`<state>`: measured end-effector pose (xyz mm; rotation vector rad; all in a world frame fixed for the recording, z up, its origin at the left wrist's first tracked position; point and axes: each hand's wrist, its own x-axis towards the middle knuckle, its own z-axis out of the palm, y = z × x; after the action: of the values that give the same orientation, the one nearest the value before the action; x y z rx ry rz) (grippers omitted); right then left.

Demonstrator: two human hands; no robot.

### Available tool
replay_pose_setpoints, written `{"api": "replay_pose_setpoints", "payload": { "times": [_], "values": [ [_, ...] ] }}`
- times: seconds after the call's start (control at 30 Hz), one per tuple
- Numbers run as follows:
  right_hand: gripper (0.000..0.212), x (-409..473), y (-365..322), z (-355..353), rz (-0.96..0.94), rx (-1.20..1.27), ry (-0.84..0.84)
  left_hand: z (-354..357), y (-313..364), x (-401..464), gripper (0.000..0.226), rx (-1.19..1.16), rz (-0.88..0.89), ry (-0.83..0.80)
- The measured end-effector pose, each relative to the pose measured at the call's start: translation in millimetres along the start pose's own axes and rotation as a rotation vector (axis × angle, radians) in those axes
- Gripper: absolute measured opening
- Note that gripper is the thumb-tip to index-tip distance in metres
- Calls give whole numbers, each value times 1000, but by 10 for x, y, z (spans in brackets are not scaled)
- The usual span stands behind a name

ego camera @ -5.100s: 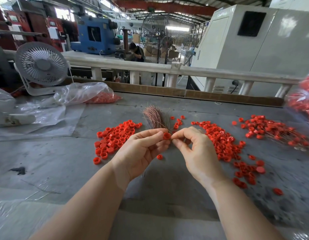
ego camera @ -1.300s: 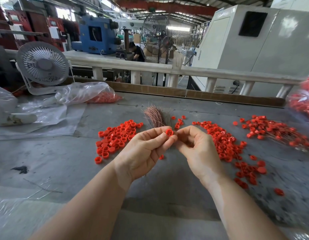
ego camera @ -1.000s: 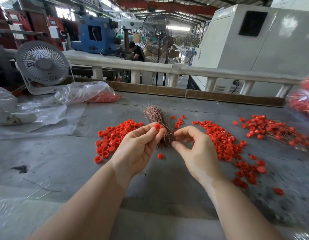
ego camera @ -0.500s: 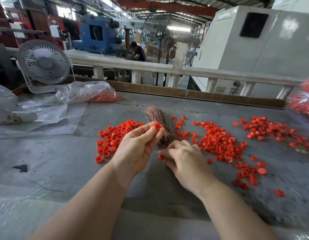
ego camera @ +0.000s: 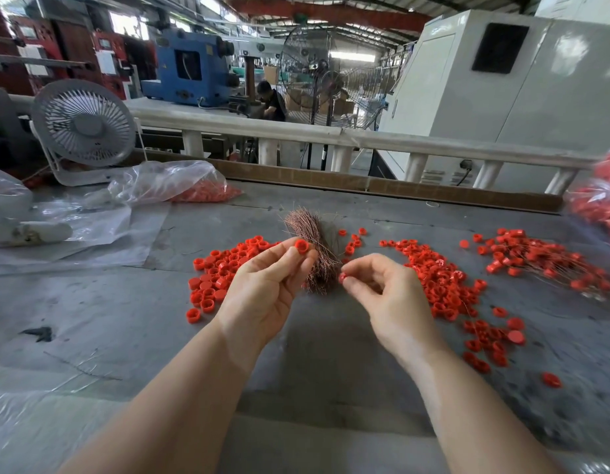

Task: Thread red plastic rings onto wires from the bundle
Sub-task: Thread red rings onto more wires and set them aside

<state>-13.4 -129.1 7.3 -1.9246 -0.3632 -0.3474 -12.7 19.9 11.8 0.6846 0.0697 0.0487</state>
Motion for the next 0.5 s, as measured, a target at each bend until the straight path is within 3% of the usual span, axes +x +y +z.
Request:
{"api": "replay_pose_setpoints", "payload": {
  "times": [0.2,0.5],
  "values": [
    [29,55,38,-90,122,317,186,1,4,7,11,-50,43,63],
    [19,44,-14,-100,212,603,169,35,-53,-38,12,131,-46,-67]
  ]
}}
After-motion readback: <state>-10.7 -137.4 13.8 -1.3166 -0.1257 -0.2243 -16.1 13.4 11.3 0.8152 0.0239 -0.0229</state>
